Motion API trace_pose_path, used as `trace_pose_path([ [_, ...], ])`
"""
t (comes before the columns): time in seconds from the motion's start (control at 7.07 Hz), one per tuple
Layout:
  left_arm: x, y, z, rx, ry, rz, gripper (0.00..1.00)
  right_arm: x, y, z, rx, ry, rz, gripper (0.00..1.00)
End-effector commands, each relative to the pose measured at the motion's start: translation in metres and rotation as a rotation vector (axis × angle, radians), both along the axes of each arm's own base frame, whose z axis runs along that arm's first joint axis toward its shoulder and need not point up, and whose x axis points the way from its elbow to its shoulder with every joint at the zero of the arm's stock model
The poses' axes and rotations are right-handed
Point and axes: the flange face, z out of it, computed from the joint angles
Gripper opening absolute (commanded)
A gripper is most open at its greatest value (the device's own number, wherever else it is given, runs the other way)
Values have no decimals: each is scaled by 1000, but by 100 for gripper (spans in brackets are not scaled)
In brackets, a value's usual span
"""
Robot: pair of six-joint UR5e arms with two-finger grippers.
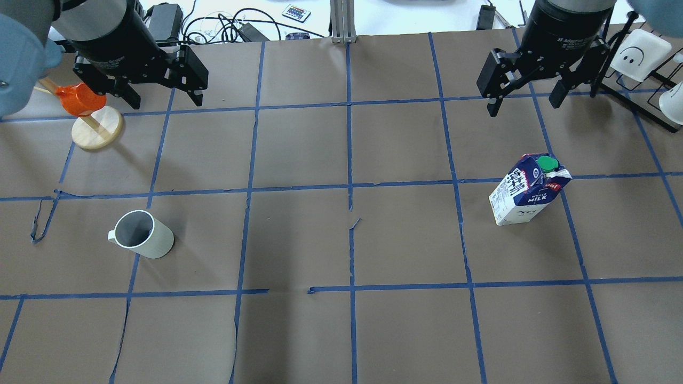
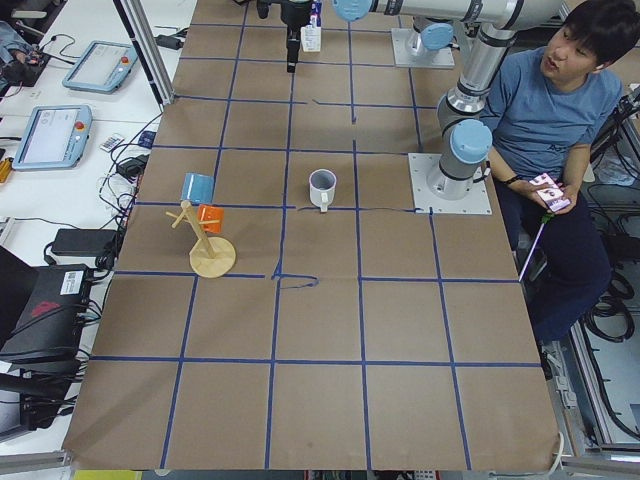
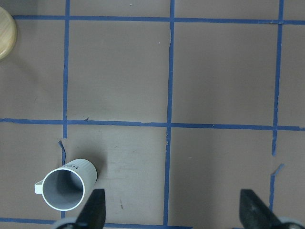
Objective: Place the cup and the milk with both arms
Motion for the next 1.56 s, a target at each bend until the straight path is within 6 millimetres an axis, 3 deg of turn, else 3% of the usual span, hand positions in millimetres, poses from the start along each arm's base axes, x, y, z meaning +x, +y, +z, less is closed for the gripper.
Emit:
trace_pose_path([
  [0.0,12,2,-21,42,-1,1,100,0,0,0,-1,3,-2,100],
  [0.14,21,4,-44,88,0,19,100,-1,-2,-3,5,2,-2,100],
  [0.42,81,15,-119,227,26,58,100,-4,-5,-7,13,4,-6,100],
  [0.57,100,8,-153,231,29,28,100,-5,-5,-7,14,3,-6,100],
  [0.85,116,21,-239,244,-41,-44,100,-17,-1,-37,83,1,-28,100],
  [0.99,125,34,-259,286,-56,-51,100,-26,0,-50,102,3,-40,100],
  [1.13,125,35,-263,299,-56,-85,100,-33,0,-50,107,47,-34,100],
  [1.41,123,41,-286,351,-37,-92,76,-47,-1,-65,137,51,-44,100],
])
